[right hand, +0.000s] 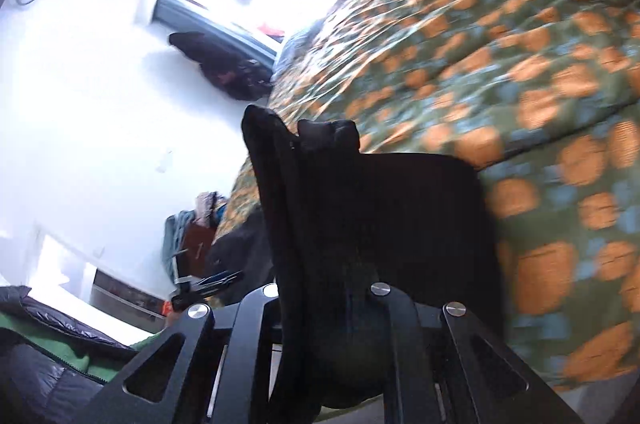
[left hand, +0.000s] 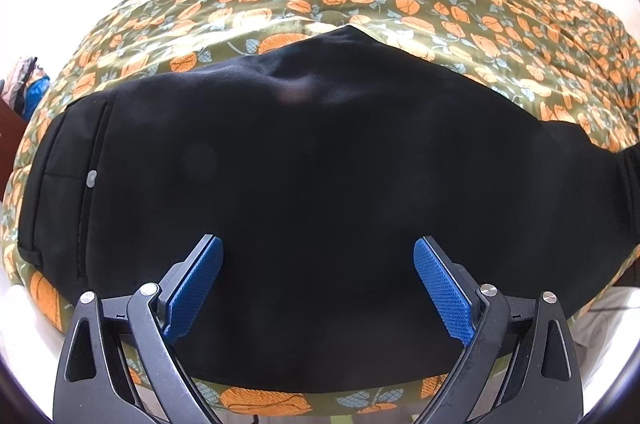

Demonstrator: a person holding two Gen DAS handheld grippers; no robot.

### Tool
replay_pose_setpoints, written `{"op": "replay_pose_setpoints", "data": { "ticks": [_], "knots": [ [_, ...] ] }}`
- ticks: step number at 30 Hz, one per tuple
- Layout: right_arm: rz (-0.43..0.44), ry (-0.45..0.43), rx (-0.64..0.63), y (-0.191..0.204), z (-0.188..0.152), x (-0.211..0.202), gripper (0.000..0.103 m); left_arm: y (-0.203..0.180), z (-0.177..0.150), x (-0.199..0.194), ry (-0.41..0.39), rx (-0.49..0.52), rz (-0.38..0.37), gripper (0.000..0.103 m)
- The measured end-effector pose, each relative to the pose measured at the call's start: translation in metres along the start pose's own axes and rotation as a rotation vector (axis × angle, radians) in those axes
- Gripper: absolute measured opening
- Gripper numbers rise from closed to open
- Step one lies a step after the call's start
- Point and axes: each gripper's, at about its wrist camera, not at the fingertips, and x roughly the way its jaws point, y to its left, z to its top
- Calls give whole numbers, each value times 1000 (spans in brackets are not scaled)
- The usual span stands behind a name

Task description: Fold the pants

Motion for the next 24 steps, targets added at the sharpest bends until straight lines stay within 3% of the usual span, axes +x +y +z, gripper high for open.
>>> {"op": "replay_pose_setpoints", "data": {
  "ticks": [4,6,9,10,12,13,14,17,19,21,22,24],
  "knots": [
    [-11,8,6,26,-24,71,13,5,-2,-3,-7,-13,-5,97],
    [-76,15,-6,33,-34,103,13,9,-4,-4,-7,-19,-1,97],
    [-262,13,-66,50,-51,152,15,13,-6,-4,-4,-26,6,97],
    [-341,15,-93,55,-56,165,22,13,-6,-5,-3,-25,7,97],
    [-480,33,-174,63,-66,181,50,13,-6,-6,-1,-19,10,97],
    [-525,35,-234,74,-71,188,75,12,-7,-7,0,-15,10,97],
    [-567,32,-297,85,-74,191,91,10,-7,-8,2,-11,8,97],
    [-618,-12,-479,120,-80,185,91,2,-4,-17,-15,3,-27,97],
    [-654,-106,-547,135,-84,155,92,-10,1,-30,-52,28,-83,97],
    [-699,-197,-546,136,-87,126,94,-27,7,-47,-89,65,-169,97],
    [-733,-255,-520,132,-89,107,100,-38,11,-55,-105,91,-232,97],
    [-788,-352,-435,118,-89,73,103,-62,17,-67,-115,157,-342,97]
  ]
}}
